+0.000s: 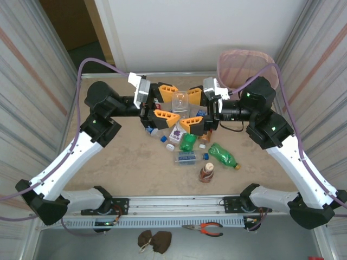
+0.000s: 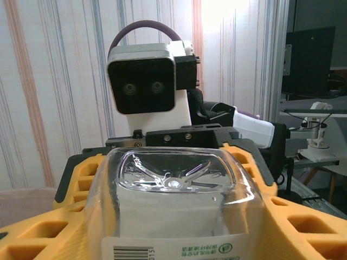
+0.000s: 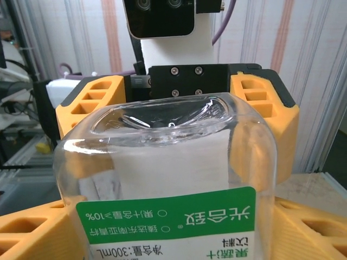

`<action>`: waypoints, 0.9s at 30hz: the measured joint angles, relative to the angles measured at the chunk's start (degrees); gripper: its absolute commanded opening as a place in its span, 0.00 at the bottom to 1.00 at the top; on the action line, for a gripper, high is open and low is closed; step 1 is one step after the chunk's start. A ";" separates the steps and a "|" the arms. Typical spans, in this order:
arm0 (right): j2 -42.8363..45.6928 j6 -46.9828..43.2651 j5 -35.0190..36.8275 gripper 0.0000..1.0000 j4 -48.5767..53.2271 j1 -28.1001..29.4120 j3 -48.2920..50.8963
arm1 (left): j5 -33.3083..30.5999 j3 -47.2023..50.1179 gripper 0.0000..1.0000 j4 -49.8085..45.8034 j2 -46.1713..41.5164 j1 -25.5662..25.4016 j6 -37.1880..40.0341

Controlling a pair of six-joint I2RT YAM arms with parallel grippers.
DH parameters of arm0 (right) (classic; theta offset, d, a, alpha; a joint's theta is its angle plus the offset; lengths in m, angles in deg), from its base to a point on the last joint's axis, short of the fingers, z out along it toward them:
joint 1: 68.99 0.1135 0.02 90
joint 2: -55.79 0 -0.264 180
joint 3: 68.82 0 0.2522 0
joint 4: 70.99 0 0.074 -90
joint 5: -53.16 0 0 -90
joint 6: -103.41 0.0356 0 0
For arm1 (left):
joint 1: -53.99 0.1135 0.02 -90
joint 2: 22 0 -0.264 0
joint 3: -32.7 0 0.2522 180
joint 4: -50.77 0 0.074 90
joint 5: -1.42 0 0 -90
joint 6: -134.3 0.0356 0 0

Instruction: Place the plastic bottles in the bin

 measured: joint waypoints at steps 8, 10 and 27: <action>0.04 -0.87 0.37 0.61 -0.22 0.00 0.00 | -0.48 0.07 0.47 0.02 -0.15 -0.20 -0.15; 0.04 -0.87 0.37 0.60 -0.17 0.00 0.00 | -0.72 0.33 0.53 0.02 -0.37 -0.20 -0.13; 0.50 -0.85 4.76 0.56 5.29 -11.78 -3.23 | -14.58 8.81 0.79 -1.92 -8.17 1.66 3.54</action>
